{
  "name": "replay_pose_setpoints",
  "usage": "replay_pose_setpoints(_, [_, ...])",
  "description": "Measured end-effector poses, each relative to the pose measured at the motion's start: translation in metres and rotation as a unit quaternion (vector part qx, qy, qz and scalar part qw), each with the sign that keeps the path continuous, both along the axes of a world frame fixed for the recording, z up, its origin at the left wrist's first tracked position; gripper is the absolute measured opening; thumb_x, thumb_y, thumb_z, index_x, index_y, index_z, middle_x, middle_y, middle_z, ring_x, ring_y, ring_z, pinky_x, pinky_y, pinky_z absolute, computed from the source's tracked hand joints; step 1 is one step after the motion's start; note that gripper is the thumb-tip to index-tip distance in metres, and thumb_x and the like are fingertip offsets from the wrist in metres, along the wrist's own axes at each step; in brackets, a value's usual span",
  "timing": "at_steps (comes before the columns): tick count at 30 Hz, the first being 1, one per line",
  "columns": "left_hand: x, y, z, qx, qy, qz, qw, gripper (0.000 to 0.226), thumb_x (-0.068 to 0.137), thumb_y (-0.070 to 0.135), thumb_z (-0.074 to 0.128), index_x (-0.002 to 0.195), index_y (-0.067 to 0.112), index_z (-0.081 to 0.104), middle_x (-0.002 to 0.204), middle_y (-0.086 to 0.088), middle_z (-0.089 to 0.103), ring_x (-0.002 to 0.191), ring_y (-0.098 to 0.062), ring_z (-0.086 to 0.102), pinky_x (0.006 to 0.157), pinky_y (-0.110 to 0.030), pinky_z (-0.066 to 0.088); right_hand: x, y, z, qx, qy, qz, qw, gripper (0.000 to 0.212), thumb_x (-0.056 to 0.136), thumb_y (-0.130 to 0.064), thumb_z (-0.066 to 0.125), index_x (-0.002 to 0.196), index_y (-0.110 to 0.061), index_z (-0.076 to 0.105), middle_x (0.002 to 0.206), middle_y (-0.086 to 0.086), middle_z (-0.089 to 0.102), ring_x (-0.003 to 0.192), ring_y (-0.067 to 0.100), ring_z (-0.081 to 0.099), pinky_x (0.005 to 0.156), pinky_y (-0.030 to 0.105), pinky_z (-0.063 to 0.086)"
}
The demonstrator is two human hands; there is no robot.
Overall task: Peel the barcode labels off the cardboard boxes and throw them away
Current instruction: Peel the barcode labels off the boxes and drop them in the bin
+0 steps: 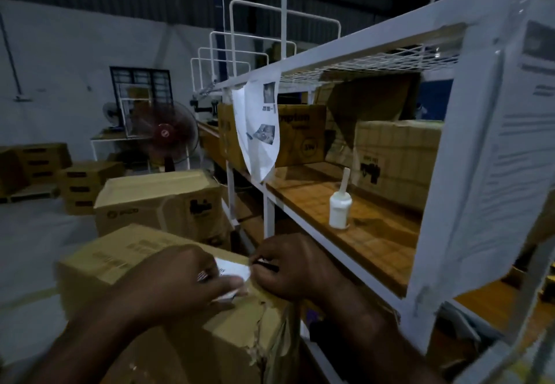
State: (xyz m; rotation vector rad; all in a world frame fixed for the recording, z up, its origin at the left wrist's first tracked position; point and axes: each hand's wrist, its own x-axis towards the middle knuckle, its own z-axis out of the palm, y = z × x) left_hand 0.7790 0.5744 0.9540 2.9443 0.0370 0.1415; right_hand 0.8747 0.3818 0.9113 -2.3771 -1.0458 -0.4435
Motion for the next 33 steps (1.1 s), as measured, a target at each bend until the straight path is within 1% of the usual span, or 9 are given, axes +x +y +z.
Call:
replay_pose_setpoints(2, [0.021, 0.018, 0.005, -0.008, -0.005, 0.021, 1.000, 0.054, 0.083, 0.074, 0.047, 0.084, 0.025, 0.069, 0.081, 0.003, 0.069, 0.071, -0.006, 0.062, 0.068, -0.030, 0.049, 0.010, 0.010, -0.001, -0.011, -0.022, 0.003, 1.000, 0.030, 0.085, -0.046, 0.055, 0.090, -0.026, 0.077, 0.082, -0.009, 0.072, 0.071, 0.006, 0.063, 0.064, 0.031, 0.053])
replay_pose_setpoints(5, [0.045, 0.042, 0.003, 0.022, 0.019, 0.022, 0.999, 0.038, 0.088, 0.062, 0.056, 0.108, 0.032, 0.067, 0.103, 0.011, 0.067, 0.087, -0.002, 0.060, 0.082, -0.028, 0.052, 0.021, 0.017, -0.005, -0.011, -0.016, -0.024, 1.000, 0.037, 0.087, -0.046, 0.045, 0.084, -0.021, 0.072, 0.076, -0.005, 0.068, 0.066, 0.010, 0.060, 0.065, 0.035, 0.052])
replay_pose_setpoints(11, [0.059, 0.071, -0.016, -0.013, 0.038, -0.040, 0.998, 0.049, 0.089, 0.060, 0.055, 0.135, 0.042, 0.051, 0.117, 0.018, 0.044, 0.105, -0.001, 0.045, 0.086, -0.018, 0.041, 0.010, 0.025, 0.005, 0.003, -0.009, -0.108, 0.994, 0.033, 0.090, -0.045, 0.047, 0.077, -0.023, 0.067, 0.076, -0.006, 0.067, 0.068, 0.007, 0.060, 0.069, 0.027, 0.051])
replay_pose_setpoints(13, [0.060, 0.078, -0.017, -0.044, 0.030, -0.052, 0.997, 0.046, 0.090, 0.054, 0.058, 0.135, 0.043, 0.051, 0.111, 0.020, 0.044, 0.099, 0.001, 0.046, 0.077, -0.013, 0.038, -0.002, 0.036, 0.011, 0.044, -0.003, -0.131, 0.990, 0.027, 0.090, -0.043, 0.053, 0.082, -0.026, 0.072, 0.078, -0.009, 0.070, 0.069, 0.005, 0.062, 0.067, 0.024, 0.051])
replay_pose_setpoints(16, [0.061, 0.084, -0.016, -0.079, 0.031, -0.067, 0.994, 0.041, 0.093, 0.046, 0.059, 0.133, 0.041, 0.054, 0.113, 0.019, 0.048, 0.095, 0.001, 0.049, 0.073, -0.016, 0.039, -0.013, 0.060, 0.013, 0.115, 0.041, -0.142, 0.982, 0.024, 0.093, -0.039, 0.055, 0.091, -0.025, 0.074, 0.082, -0.008, 0.072, 0.074, 0.004, 0.064, 0.070, 0.032, 0.055])
replay_pose_setpoints(22, [0.067, 0.094, -0.011, -0.183, 0.049, -0.103, 0.977, 0.015, 0.094, 0.033, 0.062, 0.103, 0.025, 0.072, 0.098, 0.007, 0.071, 0.088, -0.008, 0.067, 0.081, -0.038, 0.055, -0.022, 0.083, -0.001, 0.101, 0.067, -0.144, 0.982, 0.018, 0.093, -0.025, 0.056, 0.093, -0.021, 0.073, 0.085, -0.006, 0.071, 0.077, 0.005, 0.062, 0.068, 0.037, 0.054])
replay_pose_setpoints(25, [0.070, 0.094, -0.010, -0.212, 0.056, -0.104, 0.970, 0.008, 0.092, 0.033, 0.066, 0.098, 0.029, 0.067, 0.093, 0.011, 0.072, 0.084, -0.001, 0.068, 0.072, -0.031, 0.058, -0.025, 0.079, -0.002, 0.133, 0.085, -0.136, 0.978, 0.016, 0.093, -0.030, 0.058, 0.094, -0.025, 0.073, 0.083, -0.007, 0.071, 0.073, 0.005, 0.064, 0.063, 0.040, 0.055])
replay_pose_setpoints(28, [0.074, 0.089, -0.011, -0.198, 0.045, -0.108, 0.973, 0.015, 0.089, 0.030, 0.069, 0.101, 0.029, 0.060, 0.093, 0.012, 0.066, 0.083, 0.001, 0.063, 0.061, -0.019, 0.049, -0.028, 0.078, -0.005, 0.157, 0.093, -0.127, 0.975, 0.015, 0.092, -0.035, 0.060, 0.093, -0.028, 0.072, 0.078, -0.007, 0.071, 0.069, 0.004, 0.067, 0.056, 0.041, 0.056])
replay_pose_setpoints(33, [0.073, 0.082, -0.007, -0.173, 0.068, -0.084, 0.979, 0.024, 0.089, 0.032, 0.070, 0.112, 0.028, 0.063, 0.089, 0.012, 0.065, 0.079, 0.001, 0.062, 0.056, -0.015, 0.044, -0.029, 0.076, -0.009, 0.175, 0.108, -0.127, 0.970, 0.017, 0.092, -0.037, 0.060, 0.092, -0.027, 0.074, 0.077, -0.008, 0.071, 0.069, 0.002, 0.068, 0.054, 0.040, 0.056])
